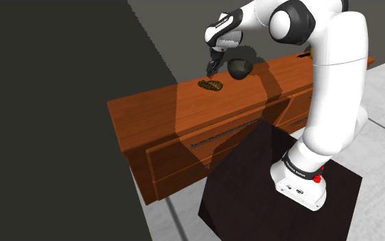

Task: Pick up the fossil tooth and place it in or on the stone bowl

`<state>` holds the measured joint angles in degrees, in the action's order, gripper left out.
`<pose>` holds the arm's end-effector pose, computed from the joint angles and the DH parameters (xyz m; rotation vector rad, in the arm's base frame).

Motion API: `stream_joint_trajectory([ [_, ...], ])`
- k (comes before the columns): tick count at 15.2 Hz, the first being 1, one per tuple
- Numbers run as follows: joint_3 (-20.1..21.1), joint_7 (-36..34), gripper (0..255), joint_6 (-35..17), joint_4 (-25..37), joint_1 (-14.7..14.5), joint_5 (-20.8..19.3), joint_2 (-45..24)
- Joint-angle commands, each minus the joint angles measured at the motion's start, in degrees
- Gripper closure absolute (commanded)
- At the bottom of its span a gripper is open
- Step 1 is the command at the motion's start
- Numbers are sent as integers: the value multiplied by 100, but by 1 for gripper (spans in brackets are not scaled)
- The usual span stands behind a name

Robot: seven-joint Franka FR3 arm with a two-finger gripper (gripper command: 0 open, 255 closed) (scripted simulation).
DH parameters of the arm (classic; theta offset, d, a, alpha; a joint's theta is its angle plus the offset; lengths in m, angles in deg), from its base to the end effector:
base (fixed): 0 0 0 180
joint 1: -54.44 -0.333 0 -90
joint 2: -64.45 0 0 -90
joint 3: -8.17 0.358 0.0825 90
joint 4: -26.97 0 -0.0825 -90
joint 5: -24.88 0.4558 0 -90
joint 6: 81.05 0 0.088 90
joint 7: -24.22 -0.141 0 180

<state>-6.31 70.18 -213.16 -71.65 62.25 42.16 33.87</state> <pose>0.7100 -0.2601 0.2499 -3.0662 -0.3958 -0.1861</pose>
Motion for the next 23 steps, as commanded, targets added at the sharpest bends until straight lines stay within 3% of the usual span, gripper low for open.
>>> stream_joint_trajectory([
  [1, 0, 0, 255, 0, 0, 0, 0, 0],
  [10, 0, 0, 255, 0, 0, 0, 0, 0],
  [11, 0, 0, 0, 0, 0, 0, 0, 0],
  [16, 886, 3885, 0, -1158, -1665, 397, -235, 1027],
  [23, 985, 3969, 0, -1522, -1579, 428, -111, 576],
])
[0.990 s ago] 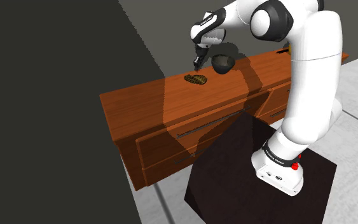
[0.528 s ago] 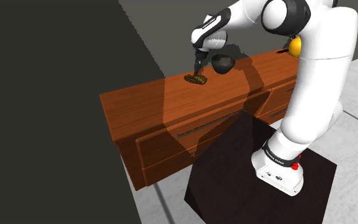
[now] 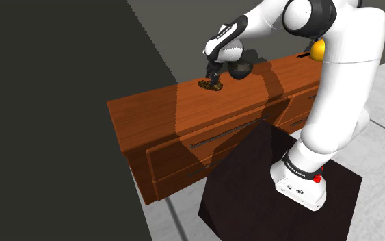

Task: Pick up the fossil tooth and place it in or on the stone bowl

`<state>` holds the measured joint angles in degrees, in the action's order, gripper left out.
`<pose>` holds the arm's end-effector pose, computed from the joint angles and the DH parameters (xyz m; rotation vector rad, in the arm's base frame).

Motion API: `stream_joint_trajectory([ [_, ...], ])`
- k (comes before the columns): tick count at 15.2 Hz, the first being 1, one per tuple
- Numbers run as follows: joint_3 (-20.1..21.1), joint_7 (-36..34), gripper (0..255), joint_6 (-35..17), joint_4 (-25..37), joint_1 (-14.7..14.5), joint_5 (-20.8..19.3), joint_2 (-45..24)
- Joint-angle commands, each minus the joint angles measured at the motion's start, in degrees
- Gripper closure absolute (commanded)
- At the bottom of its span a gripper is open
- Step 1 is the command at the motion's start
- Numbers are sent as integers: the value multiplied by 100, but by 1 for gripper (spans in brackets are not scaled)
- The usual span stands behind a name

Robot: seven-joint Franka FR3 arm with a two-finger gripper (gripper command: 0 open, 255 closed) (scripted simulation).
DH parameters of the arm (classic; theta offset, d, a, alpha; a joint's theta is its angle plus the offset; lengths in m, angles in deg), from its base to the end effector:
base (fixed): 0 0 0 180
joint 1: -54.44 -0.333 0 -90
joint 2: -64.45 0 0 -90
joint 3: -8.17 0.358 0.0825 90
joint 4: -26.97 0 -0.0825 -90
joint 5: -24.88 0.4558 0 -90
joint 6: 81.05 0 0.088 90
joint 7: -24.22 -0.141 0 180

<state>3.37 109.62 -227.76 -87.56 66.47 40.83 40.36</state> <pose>0.6628 -0.1984 0.2125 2.7313 1.4646 0.3049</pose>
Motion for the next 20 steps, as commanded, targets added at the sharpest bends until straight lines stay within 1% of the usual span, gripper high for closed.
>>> stream_joint_trajectory([
  [1, 25, 32, 0, -91, 22, 9, 32, -111],
  [8, 25, 31, 0, -90, 22, 9, 31, -110],
  [9, 25, 31, 255, -90, 22, 9, 31, -110],
  [18, 25, 32, 255, -91, 22, 9, 31, -111],
  [20, -2, -11, 255, 24, 26, -8, -11, 2],
])
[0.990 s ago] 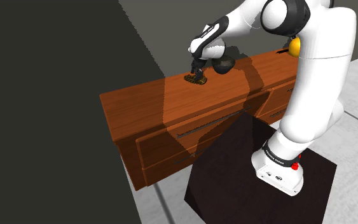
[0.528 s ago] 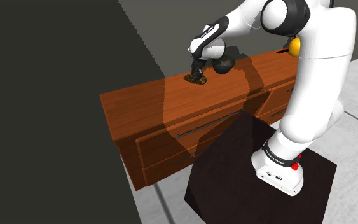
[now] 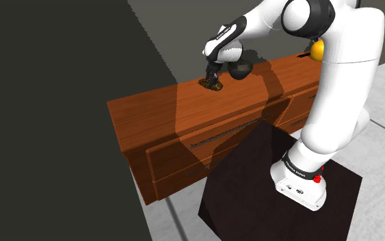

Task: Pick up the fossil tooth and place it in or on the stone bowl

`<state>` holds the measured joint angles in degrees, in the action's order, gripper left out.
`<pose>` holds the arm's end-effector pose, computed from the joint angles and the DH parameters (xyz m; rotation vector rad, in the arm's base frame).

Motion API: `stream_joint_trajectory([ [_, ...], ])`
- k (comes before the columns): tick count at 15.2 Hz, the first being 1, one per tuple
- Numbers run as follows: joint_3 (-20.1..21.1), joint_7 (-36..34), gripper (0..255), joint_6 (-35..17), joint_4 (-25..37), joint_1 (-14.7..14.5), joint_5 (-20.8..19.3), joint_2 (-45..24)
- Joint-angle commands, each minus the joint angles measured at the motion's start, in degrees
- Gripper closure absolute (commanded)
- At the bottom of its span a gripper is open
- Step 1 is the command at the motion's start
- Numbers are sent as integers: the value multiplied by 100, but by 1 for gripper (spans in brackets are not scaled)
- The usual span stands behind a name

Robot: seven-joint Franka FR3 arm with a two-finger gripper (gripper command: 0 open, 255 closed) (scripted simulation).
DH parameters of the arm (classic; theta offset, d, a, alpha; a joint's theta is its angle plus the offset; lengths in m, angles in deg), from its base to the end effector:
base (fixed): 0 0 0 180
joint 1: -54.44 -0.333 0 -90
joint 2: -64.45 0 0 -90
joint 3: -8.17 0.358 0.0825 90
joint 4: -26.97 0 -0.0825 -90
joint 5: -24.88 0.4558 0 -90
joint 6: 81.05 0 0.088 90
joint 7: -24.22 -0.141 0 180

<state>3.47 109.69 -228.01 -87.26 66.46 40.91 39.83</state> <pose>0.6647 -0.1978 0.2090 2.7300 1.4665 0.3051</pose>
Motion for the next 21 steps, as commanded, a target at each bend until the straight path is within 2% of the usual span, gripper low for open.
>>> stream_joint_trajectory([
  [1, -25, -39, 255, 107, 3, -15, -39, 108],
  [21, -197, -427, 255, 1353, 360, -111, -424, 1021],
])
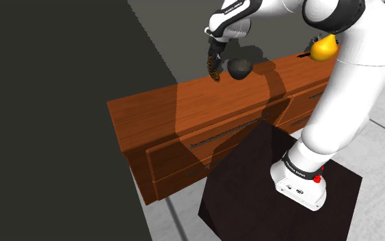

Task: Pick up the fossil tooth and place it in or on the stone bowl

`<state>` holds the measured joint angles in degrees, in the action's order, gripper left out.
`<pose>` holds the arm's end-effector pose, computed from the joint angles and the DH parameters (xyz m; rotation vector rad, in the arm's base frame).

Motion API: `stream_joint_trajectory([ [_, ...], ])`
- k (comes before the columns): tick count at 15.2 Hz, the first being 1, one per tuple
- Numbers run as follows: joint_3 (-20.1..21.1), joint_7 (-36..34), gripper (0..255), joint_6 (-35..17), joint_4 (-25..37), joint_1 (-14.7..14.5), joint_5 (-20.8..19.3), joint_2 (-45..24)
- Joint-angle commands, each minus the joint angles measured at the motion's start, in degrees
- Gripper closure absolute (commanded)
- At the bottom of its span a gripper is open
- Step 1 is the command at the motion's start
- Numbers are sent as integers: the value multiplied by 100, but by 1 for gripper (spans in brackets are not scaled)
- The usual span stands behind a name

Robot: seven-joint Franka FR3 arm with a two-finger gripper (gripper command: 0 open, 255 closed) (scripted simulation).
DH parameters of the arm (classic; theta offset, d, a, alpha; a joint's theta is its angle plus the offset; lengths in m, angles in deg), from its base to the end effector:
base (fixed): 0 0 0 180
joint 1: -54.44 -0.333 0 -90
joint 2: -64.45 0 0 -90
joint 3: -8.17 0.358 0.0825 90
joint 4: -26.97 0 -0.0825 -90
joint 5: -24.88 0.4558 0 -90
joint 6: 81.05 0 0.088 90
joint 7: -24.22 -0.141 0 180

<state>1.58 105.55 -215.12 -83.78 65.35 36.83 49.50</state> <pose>0.6694 -0.1995 0.3335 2.7299 1.4666 0.3051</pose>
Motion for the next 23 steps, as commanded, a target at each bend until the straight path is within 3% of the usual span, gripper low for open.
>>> stream_joint_trajectory([
  [1, -12, -30, 255, 130, 43, -3, -33, 90],
  [10, -44, -161, 255, 702, 360, -14, -152, 355],
  [23, -531, 1502, 255, 1477, 1671, 1126, 307, -467],
])
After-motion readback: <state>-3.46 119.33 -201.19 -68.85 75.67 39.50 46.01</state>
